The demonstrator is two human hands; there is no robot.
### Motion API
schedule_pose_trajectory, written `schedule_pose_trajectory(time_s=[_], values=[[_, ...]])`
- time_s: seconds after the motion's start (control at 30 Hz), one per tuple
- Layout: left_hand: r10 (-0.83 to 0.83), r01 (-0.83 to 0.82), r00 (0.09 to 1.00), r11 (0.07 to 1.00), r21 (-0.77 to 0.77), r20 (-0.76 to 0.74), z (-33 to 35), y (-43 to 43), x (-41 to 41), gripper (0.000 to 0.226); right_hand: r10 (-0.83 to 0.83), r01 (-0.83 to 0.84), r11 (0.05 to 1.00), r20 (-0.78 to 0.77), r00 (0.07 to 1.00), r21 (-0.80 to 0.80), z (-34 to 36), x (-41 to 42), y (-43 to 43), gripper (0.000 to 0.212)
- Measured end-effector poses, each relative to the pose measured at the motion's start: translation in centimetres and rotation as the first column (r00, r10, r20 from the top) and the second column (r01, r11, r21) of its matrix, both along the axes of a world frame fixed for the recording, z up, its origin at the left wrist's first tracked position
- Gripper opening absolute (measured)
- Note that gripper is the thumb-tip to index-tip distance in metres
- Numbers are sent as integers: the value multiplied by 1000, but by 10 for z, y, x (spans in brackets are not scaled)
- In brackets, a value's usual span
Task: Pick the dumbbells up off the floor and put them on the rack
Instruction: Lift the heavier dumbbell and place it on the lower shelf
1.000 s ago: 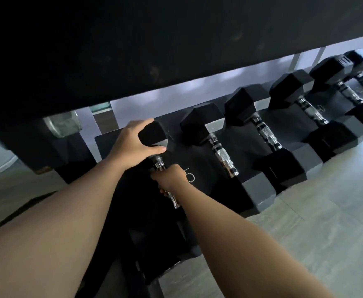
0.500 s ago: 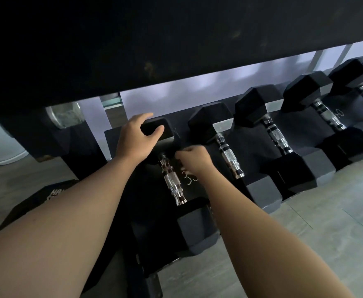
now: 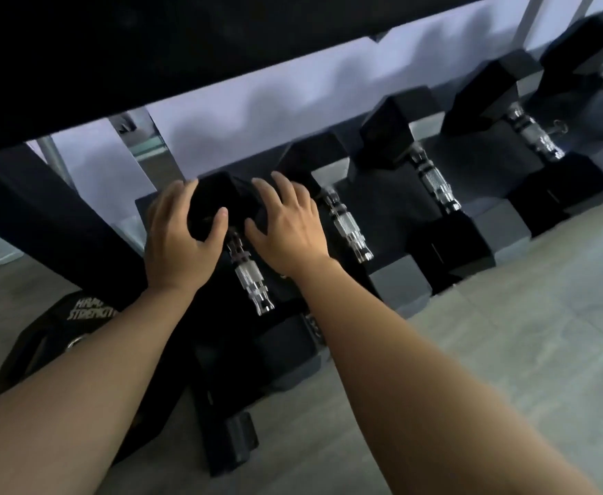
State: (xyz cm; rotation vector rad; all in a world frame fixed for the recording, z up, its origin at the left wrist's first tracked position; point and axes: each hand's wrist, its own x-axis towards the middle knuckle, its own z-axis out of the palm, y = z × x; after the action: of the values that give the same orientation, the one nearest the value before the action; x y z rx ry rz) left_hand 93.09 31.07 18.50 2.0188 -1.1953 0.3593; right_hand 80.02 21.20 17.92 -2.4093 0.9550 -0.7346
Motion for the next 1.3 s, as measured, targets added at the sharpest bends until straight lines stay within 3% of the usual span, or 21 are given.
schedule_pose_trajectory(time_s=[0.13, 0.43, 0.63, 0.87, 1.03, 1.17, 1.3], values=[[41, -30, 997, 986, 164, -66, 17, 19, -38, 62, -19, 21, 1000, -85, 996, 12, 23, -27, 5, 65], [126, -110, 992, 919, 378, -16, 52, 60, -117, 67, 47, -49, 999, -229, 972, -2, 64, -99, 9, 61], [225, -172, 972, 876, 451, -68, 76, 108, -196, 70, 200, -196, 979, -349, 916, 47, 84, -168, 52, 59], [220, -112, 959, 876, 469, -181, 127, 192, -284, 71, 294, -313, 950, -385, 875, 13, 128, -235, 122, 55], [169, -50, 963, 879, 473, -212, 222, 252, -329, 67, 319, -334, 942, -369, 873, 24, 213, -288, 170, 53], [145, -9, 956, 885, 466, -256, 359, 277, -361, 56, 348, -359, 933, -313, 884, 24, 346, -336, 188, 46], [97, -12, 977, 911, 413, -188, 487, 264, -391, 53, 343, -356, 934, -273, 899, 3, 473, -386, 166, 44]])
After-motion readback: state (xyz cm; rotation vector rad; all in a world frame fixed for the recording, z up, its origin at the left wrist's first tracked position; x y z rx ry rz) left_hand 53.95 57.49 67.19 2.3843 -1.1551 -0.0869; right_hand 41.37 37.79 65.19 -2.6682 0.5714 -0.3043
